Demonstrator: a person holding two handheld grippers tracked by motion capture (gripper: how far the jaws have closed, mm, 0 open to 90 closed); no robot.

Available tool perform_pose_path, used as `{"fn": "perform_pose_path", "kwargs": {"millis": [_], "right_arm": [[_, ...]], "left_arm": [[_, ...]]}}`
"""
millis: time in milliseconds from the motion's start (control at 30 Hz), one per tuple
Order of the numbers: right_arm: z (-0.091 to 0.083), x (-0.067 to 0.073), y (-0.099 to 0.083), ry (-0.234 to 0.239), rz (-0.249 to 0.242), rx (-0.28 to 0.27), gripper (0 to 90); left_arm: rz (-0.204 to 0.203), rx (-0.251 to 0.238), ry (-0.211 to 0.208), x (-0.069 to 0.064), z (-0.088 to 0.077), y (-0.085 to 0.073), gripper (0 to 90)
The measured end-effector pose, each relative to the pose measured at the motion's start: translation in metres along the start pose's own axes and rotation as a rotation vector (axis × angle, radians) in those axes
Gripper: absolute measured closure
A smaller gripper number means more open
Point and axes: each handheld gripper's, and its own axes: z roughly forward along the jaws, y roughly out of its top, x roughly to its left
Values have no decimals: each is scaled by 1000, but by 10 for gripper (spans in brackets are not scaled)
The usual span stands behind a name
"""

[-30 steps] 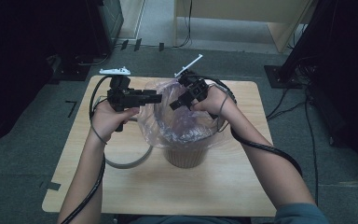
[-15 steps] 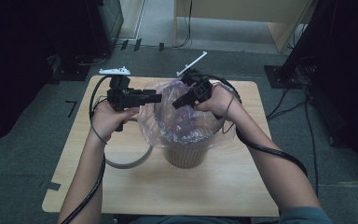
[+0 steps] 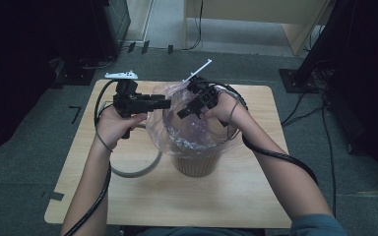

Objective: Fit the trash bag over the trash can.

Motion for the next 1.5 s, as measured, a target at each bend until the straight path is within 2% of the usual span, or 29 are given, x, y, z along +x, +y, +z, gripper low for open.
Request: {"fn": "perform_pose_path", "kwargs": {"millis": [100, 133, 167, 200, 233, 300, 367, 400, 467, 500, 567, 633, 667, 700, 767, 900, 967, 1067, 1167, 1233, 1300, 1400, 1500], "right_arm": [[-2, 4, 0, 1, -2, 6, 452], [-8, 9, -1, -14, -31, 7, 509], [-8, 9, -1, -14, -31, 7, 509], [-15, 16, -3, -18, -74, 0, 568], [-17, 20, -4, -7, -87, 1, 608], [-17, 28, -8, 46, -104, 11, 689], [-12, 35, -11, 85, -133, 49, 716], [-12, 35, -11, 85, -133, 49, 716], [4, 42, -15, 118, -172, 110, 713], [8, 43, -15, 130, -175, 118, 701], [12, 43, -15, 142, -168, 127, 687], [19, 43, -14, 178, -134, 143, 604], [19, 43, -14, 178, -134, 143, 604], [23, 44, -14, 176, -123, 142, 530], [26, 42, -14, 156, -104, 152, 460], [25, 41, -14, 144, -77, 141, 408], [19, 41, -12, 141, -86, 120, 441], [-2, 42, -9, 121, -119, 64, 534], [-19, 42, -11, 121, -153, 50, 653], [-25, 42, -15, 134, -166, 62, 712], [-26, 44, -17, 153, -186, 72, 737], [-21, 48, -19, 182, -217, 91, 730], [-15, 52, -19, 206, -218, 103, 716]], "left_arm": [[0, 0, 0, 0, 0, 0, 536], [-1, -1, 0, 0, 0, 0, 537], [-1, -1, 0, 0, 0, 0, 538], [-1, -1, 1, 0, 0, 0, 538], [2, -2, 1, 0, 0, 0, 540], [3, -2, 0, 0, 0, 0, 542], [1, 1, -3, -2, 2, 0, 542], [1, 1, -3, -2, 2, 0, 542], [0, 7, -6, -2, 3, 0, 542], [0, 7, -5, -1, 2, 0, 542], [0, 6, -6, -1, 2, 0, 542], [-2, 4, -5, 0, 1, 0, 542], [-2, 4, -5, 0, 1, 0, 542], [-3, 3, -4, 0, 0, 0, 542], [-3, 3, -4, 0, 0, 0, 542], [0, 7, -5, 0, 2, -1, 542], [-2, 7, -4, 0, 2, -1, 542], [-8, 8, -6, 0, 1, 0, 554], [-28, 8, -10, -1, 0, 0, 624], [-27, 2, -7, -1, -1, 1, 668], [-27, 4, -6, -2, -2, 1, 690], [-24, 7, -5, -3, -2, 1, 696], [-18, 10, -5, -3, -2, 1, 696]]}}
